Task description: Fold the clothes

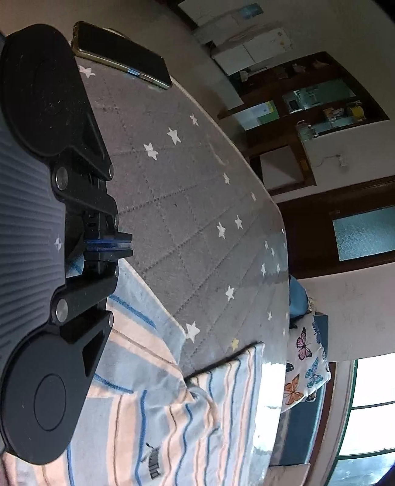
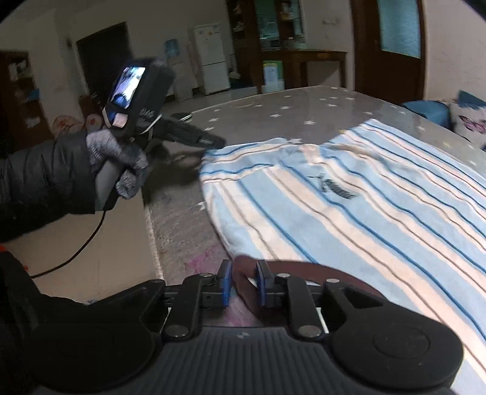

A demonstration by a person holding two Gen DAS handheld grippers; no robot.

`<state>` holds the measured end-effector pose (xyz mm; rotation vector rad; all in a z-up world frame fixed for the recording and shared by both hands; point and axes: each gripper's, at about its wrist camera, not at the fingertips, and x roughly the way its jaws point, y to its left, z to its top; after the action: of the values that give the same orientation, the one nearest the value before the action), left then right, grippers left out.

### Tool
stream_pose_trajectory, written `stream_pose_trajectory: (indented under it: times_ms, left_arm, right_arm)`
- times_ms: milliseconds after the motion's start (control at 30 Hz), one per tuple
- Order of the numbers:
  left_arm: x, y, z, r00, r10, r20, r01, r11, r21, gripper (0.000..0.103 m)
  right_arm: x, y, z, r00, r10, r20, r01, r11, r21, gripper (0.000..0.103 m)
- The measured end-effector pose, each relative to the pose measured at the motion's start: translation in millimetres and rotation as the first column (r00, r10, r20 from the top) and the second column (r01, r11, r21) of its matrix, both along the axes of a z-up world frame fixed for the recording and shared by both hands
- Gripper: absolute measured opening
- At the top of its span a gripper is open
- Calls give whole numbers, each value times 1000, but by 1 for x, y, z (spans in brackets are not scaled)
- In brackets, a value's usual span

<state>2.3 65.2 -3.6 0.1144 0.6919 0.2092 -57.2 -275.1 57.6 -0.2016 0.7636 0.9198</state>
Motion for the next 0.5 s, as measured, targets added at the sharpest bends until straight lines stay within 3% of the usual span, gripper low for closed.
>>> stream_pose_trajectory:
  times_ms: [167, 267, 400, 500]
  left_arm:
    - [-12, -9, 20, 998, -44, 37, 45, 999, -8, 9]
    - [-14, -25, 31, 993, -100, 64, 101, 995, -15, 38]
    - [-12, -54, 37, 975, -207, 76, 210, 977, -34, 46]
    - [-7, -77, 35, 958, -279, 64, 282, 958, -53, 51]
  right_arm:
    - [1, -53, 10, 987, -163, 17, 163, 987, -7, 17]
    - [5, -78, 8, 965, -261, 29, 262, 964, -36, 17]
    - [5, -100, -2, 939, -342, 31, 344, 935, -87, 17]
    - [-5, -105, -10, 940, -340, 17, 340, 934, -110, 17]
